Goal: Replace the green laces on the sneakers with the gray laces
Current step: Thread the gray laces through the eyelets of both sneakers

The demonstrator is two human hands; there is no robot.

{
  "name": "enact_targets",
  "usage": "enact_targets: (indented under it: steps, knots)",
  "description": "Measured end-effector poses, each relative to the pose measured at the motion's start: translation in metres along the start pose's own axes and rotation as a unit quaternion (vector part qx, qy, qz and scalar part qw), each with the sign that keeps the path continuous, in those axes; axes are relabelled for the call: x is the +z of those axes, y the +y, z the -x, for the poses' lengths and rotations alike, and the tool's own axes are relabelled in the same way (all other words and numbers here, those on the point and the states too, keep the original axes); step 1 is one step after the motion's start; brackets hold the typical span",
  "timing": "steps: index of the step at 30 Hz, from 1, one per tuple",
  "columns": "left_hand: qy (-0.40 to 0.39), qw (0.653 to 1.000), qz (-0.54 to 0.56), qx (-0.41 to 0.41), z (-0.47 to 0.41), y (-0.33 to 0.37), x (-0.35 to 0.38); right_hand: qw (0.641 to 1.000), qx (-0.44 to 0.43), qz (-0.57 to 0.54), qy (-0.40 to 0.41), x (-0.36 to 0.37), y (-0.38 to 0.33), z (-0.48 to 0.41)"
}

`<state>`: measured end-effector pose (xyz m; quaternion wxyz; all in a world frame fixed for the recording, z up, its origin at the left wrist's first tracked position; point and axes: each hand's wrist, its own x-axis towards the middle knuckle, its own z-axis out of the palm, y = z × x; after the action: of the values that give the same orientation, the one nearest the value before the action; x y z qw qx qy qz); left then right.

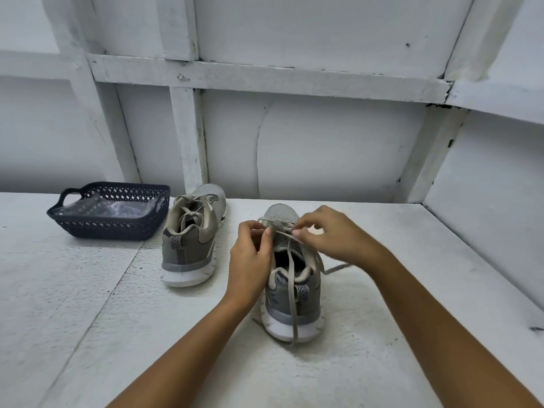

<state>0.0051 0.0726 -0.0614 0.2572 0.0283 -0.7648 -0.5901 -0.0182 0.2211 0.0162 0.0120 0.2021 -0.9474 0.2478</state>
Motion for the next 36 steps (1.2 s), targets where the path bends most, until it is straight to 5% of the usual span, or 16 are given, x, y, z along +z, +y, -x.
enact_targets:
  steps: [5,10,19,21,25,28,33,36]
  knots:
    - [-0.005,1.0,0.001,-0.001,0.0,0.001,0.0,0.991,0.0,0.134,0.02,0.026,-0.011,-0.01]
    - [-0.011,1.0,-0.012,-0.001,-0.002,0.0,-0.001,0.996,-0.044,-0.046,0.054,0.017,-0.004,0.004]
    - [-0.043,0.998,-0.051,-0.006,-0.004,0.007,-0.003,0.972,-0.053,-0.225,-0.031,-0.032,0.008,0.034]
    - [-0.052,0.997,-0.055,-0.016,-0.006,0.008,-0.004,0.944,-0.005,-0.329,-0.027,-0.033,0.002,0.032]
    - [-0.06,0.993,-0.1,0.013,-0.011,0.017,-0.006,0.806,0.099,-0.581,0.05,-0.041,-0.015,0.013]
    - [-0.081,0.988,-0.121,0.055,-0.01,0.037,-0.009,0.736,0.14,-0.658,0.071,-0.046,-0.028,-0.003]
    - [-0.273,0.961,-0.042,0.032,0.0,0.067,-0.008,0.67,0.163,-0.718,0.094,-0.038,-0.04,-0.024]
    - [-0.282,0.959,-0.026,0.008,0.0,0.068,-0.004,0.648,0.168,-0.735,0.108,-0.034,-0.04,-0.031]
